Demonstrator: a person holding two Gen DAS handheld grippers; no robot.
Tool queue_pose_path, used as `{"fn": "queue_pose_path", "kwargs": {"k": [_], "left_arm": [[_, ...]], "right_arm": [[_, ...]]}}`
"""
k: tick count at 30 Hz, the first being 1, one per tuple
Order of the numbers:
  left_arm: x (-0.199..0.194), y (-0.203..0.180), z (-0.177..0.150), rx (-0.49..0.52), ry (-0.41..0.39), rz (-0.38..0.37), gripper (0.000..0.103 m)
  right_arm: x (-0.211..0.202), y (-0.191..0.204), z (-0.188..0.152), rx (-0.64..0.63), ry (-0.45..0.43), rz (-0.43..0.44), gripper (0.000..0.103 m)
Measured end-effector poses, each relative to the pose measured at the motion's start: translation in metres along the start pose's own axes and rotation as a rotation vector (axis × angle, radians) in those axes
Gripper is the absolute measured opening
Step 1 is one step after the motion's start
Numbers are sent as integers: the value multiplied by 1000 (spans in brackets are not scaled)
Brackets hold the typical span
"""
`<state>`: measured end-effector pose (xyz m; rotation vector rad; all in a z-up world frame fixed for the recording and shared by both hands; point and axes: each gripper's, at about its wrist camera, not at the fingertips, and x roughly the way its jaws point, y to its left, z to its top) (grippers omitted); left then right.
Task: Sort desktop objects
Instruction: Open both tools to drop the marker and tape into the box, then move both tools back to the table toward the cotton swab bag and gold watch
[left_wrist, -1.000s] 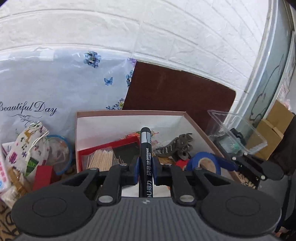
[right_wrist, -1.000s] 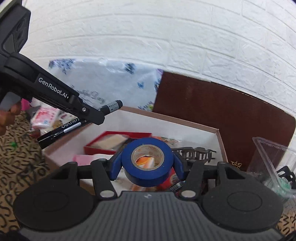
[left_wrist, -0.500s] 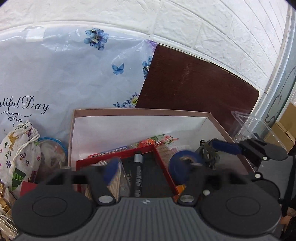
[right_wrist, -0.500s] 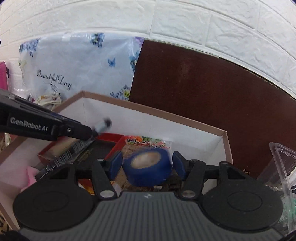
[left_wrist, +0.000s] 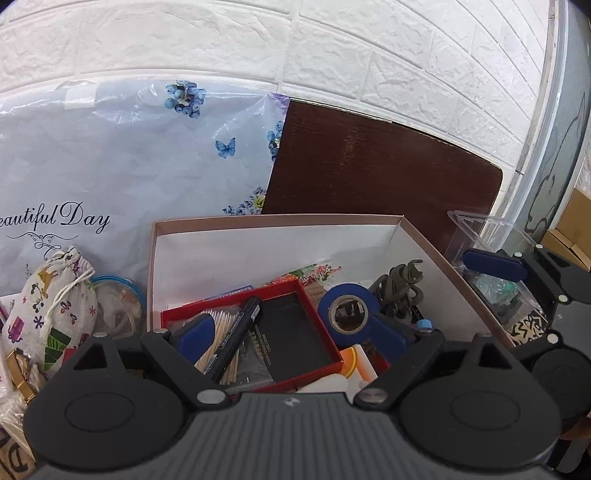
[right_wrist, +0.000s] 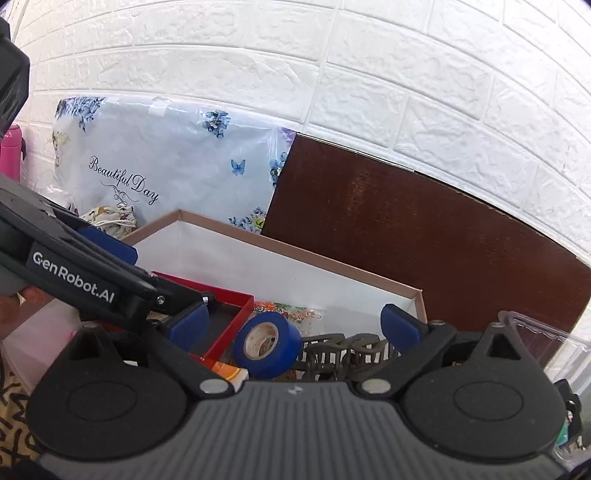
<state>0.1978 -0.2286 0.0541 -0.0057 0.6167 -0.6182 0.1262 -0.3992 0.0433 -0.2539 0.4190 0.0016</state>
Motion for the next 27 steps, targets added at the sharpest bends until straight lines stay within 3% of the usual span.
{"fn": "queue_pose_path", "kwargs": {"k": [15, 22, 27], "left_arm": [[-68, -16, -24, 2, -45, -7, 94], [-112, -16, -65, -57, -75, 51, 94], [-137, 7, -106, -115, -67, 79, 94]], "right_arm": [[-60, 24, -4, 39, 3, 1, 98], [-91, 47, -18, 92, 0, 39, 99], [-102, 85, -38, 70, -4, 84, 99]]}}
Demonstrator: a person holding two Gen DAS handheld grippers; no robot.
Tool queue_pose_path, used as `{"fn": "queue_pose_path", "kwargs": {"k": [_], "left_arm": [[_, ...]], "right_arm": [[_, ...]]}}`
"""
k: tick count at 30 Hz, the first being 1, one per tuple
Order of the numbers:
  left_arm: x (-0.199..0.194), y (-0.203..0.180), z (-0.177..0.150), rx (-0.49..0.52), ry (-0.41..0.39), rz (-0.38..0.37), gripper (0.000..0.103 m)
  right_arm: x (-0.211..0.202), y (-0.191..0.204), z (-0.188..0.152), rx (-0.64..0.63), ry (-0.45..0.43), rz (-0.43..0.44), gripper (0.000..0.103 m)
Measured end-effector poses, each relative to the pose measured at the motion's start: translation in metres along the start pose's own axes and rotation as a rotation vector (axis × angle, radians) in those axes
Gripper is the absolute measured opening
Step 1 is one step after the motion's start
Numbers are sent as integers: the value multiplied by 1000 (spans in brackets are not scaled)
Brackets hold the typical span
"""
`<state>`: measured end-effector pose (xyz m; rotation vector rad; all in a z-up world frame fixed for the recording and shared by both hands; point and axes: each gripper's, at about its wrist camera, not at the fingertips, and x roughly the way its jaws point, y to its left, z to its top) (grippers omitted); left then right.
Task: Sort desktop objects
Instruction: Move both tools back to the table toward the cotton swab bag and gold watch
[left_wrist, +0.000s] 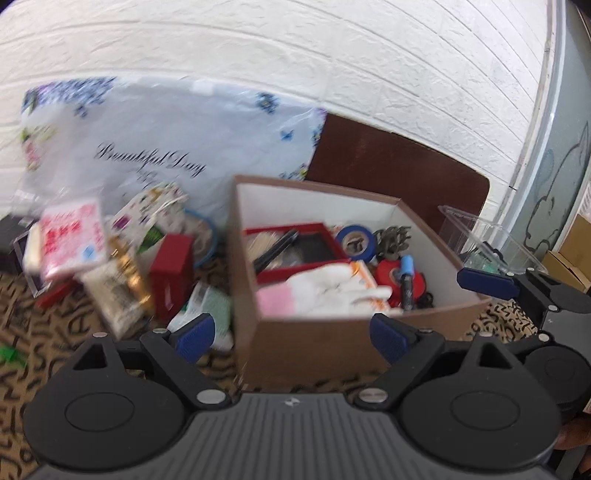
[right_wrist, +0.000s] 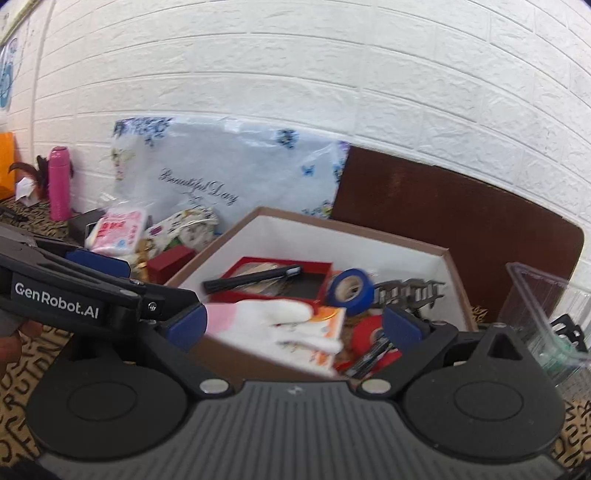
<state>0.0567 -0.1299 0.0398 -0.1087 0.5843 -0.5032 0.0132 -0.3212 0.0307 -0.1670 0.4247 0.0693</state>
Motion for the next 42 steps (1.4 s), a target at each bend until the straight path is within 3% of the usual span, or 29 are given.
{"fn": "queue_pose_path", "kwargs": {"k": [13, 20, 29, 33, 40, 42], "left_arm": [[-52, 94, -73, -168, 24, 143, 94], [-62, 147, -86, -302, 13, 228, 94], [-40, 197, -75, -366, -7, 315, 89], [-25, 213, -70, -379, 4, 336, 78], [-12, 234, -58, -389, -29, 352, 68], [-8, 238, -55, -389, -32, 356, 64]], "right_arm": [[14, 107, -40, -35, 31, 194, 99], [33, 138, -50, -1, 80, 313, 98], [57, 158, -42, 18, 98, 323, 98], [73, 166, -38, 12, 103, 308, 96], [108, 177, -25, 20, 97, 237, 79], [118, 180, -18, 20, 87, 234, 78]]}}
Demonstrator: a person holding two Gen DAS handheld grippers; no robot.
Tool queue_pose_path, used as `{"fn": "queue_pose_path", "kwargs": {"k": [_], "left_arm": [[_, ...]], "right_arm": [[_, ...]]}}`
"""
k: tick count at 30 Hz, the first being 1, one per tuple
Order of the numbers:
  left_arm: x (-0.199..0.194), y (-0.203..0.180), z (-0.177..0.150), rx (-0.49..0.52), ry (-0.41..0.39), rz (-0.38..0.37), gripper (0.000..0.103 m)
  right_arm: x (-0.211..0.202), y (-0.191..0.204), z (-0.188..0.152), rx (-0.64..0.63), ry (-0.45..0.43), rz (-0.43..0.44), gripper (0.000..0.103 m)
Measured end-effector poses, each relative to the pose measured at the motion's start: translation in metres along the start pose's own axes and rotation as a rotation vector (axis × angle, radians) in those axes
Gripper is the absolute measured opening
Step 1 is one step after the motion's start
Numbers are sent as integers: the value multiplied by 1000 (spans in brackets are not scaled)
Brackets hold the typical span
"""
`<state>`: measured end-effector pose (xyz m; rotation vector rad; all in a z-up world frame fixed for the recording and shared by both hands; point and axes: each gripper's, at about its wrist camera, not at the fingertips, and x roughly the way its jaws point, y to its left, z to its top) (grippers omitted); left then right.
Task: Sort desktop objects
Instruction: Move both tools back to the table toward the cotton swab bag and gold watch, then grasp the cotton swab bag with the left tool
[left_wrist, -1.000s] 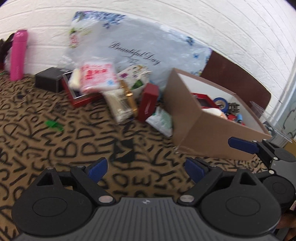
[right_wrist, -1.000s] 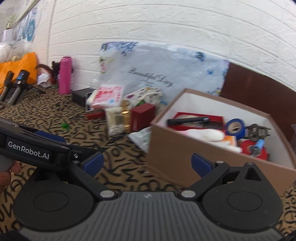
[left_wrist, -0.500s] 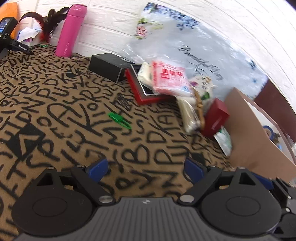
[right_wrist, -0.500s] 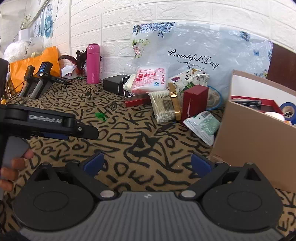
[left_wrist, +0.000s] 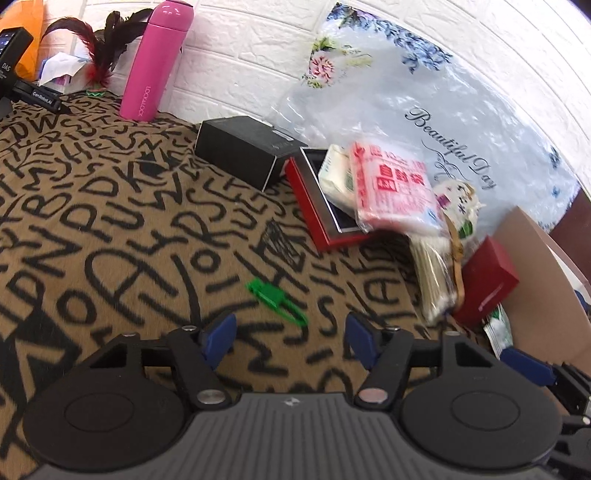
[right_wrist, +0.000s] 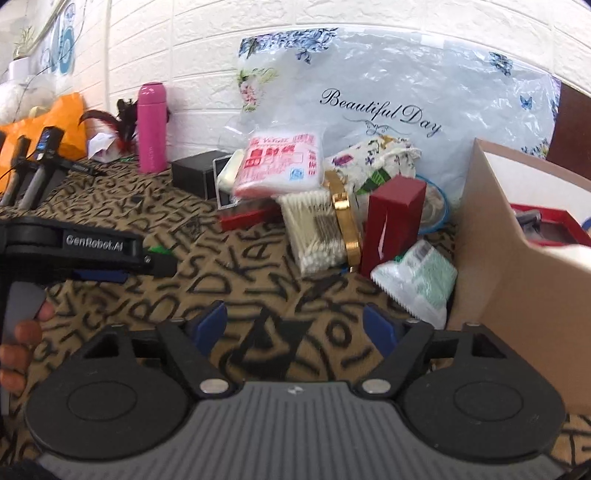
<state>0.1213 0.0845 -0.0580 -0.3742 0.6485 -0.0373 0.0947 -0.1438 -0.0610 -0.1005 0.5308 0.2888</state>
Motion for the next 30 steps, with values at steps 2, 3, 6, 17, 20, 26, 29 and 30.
{"fn": "queue_pose_path", "kwargs": {"k": [2, 3, 6, 17, 20, 26, 29, 30], "left_arm": [[3, -1, 5, 0, 1, 3, 58], [4, -1, 8, -4, 2, -19, 57], [6, -1, 15, -27, 0, -91, 56], [30, -24, 31, -1, 4, -207, 57], [34, -25, 31, 3, 19, -216, 57], [23, -23, 26, 12, 66, -281, 57], [11, -25, 16, 32, 89, -306, 59], [6, -25, 11, 39, 99, -312, 59]], "right_arm": [[10, 1, 8, -3, -12, 6, 76], [15, 2, 12, -7, -18, 5, 75], [31, 1, 24, -23, -29, -8, 72], [95, -9, 41, -75, -13, -117, 72], [113, -20, 43, -29, 39, -100, 61], [81, -16, 29, -46, 40, 42, 50], [56, -1, 18, -92, 55, 118, 47], [49, 4, 13, -100, 66, 130, 47]]}}
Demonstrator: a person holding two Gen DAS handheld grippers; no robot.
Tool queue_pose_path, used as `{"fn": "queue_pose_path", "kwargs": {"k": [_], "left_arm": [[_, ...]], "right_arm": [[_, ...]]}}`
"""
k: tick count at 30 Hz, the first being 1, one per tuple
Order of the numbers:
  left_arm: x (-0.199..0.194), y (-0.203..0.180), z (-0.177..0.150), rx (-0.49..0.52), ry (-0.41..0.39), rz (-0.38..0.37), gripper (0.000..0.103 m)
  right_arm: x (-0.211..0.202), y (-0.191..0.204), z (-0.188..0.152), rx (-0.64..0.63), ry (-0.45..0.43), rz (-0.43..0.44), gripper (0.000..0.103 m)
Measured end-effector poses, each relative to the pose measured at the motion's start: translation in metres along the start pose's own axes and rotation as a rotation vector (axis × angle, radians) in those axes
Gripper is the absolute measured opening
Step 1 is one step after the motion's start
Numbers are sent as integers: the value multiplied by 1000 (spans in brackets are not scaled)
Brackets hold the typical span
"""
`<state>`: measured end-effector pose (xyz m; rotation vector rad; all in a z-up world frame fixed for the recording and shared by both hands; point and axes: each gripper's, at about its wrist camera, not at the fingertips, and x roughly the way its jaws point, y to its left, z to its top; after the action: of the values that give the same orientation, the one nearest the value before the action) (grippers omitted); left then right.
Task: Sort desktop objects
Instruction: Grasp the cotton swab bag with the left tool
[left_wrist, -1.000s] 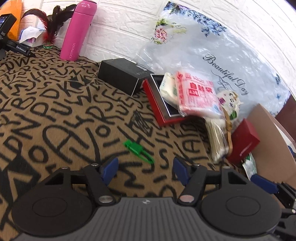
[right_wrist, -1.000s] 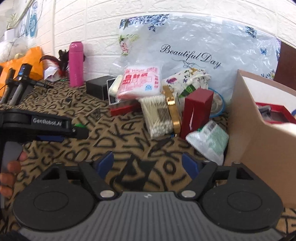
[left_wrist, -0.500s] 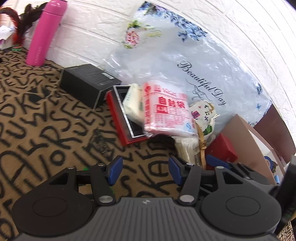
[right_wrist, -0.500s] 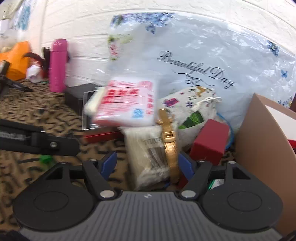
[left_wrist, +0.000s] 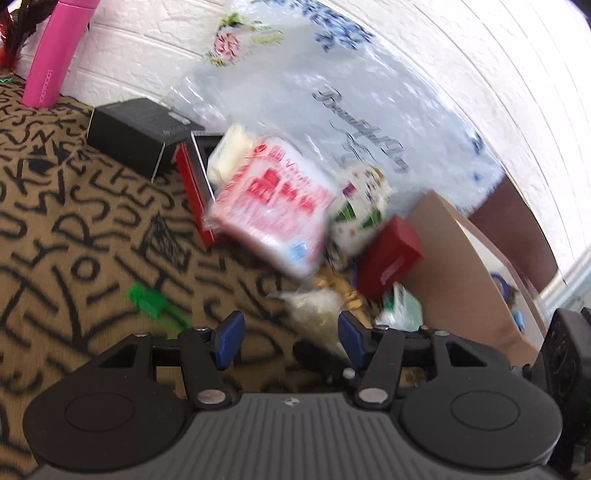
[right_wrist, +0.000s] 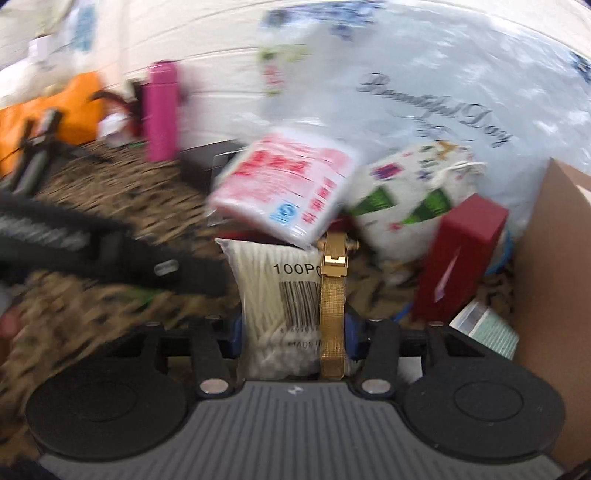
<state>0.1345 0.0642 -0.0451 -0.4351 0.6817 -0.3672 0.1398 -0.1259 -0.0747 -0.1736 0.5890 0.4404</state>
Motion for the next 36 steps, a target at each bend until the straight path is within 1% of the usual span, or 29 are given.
{"fn": "queue_pose_path", "kwargs": {"k": [2, 4, 7, 8, 11, 13, 15, 18, 21, 23, 24, 25, 27, 28, 29, 32, 34, 36], "left_arm": [[-7, -2, -13, 5, 34, -16, 59], [-14, -5, -28, 0, 66, -40, 61], [-23, -11, -47, -5, 114, -77, 61], [-26, -14, -52, 7, 119, -80, 61], [-30, -25, -59, 58, 111, -64, 59], [-29, -30, -61, 71, 116, -64, 45], [-29, -31, -62, 60, 135, -104, 36], [-31, -37, -63, 85, 141, -123, 30], [-38, -36, -66, 100, 139, -119, 28], [-44, -30, -67, 75, 150, -115, 29], [-47, -28, -69, 63, 157, -107, 32], [-50, -26, -71, 57, 165, -102, 38], [-55, -23, -75, 49, 173, -100, 46], [-56, -22, -77, 45, 180, -100, 46], [-57, -22, -78, 42, 187, -102, 46], [-54, -26, -79, 40, 209, -132, 51], [-50, -30, -79, 48, 218, -145, 59], [-48, -35, -80, 63, 221, -147, 61]], "right_arm": [[-14, 11, -11, 2, 29, 25, 47], [-30, 20, -21, -2, 43, 55, 47], [-55, 33, -37, -13, 78, 89, 49], [-63, 37, -42, -24, 89, 100, 52], [-86, 45, -56, -45, 101, 115, 56], [-99, 43, -62, -21, 96, 109, 57], [-111, 34, -66, 37, 85, 103, 57], [-122, 24, -70, 111, 77, 106, 57], [-132, 21, -72, 119, 60, 115, 57], [-137, 19, -74, 105, 62, 127, 59], [-140, 18, -74, 93, 72, 134, 59], [-142, 16, -75, 76, 87, 141, 63], [-151, 15, -78, 47, 83, 125, 65], [-156, 13, -80, 39, 82, 111, 69], [-160, 11, -82, 39, 83, 100, 69], [-166, 0, -86, 79, 81, 58, 69], [-169, -5, -88, 103, 69, 34, 69], [-173, -8, -89, 118, 58, 47, 69]]}}
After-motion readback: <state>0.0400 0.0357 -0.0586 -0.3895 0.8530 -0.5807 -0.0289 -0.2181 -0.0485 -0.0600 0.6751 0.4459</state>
